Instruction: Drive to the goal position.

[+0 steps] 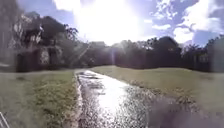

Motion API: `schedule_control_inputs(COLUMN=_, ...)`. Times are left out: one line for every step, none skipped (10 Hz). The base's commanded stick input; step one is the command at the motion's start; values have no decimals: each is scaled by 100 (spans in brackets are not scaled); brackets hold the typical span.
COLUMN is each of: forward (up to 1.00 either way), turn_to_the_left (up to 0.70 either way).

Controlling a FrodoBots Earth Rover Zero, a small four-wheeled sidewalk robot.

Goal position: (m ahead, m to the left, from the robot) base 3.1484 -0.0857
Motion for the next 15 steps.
schedule_control_inputs(forward=70, turn_to_the_left=0)
schedule_control_inputs(forward=70, turn_to_the_left=0)
schedule_control_inputs(forward=70, turn_to_the_left=0)
schedule_control_inputs(forward=70, turn_to_the_left=0)
schedule_control_inputs(forward=70, turn_to_the_left=0)
schedule_control_inputs(forward=70, turn_to_the_left=0)
schedule_control_inputs(forward=70, turn_to_the_left=0)
schedule_control_inputs(forward=70, turn_to_the_left=0)
schedule_control_inputs(forward=70, turn_to_the_left=0)
schedule_control_inputs(forward=70, turn_to_the_left=0)
schedule_control_inputs(forward=70, turn_to_the_left=0)
schedule_control_inputs(forward=70, turn_to_the_left=0)
schedule_control_inputs(forward=70, turn_to_the_left=0)
schedule_control_inputs(forward=70, turn_to_the_left=15)
schedule_control_inputs(forward=70, turn_to_the_left=34)
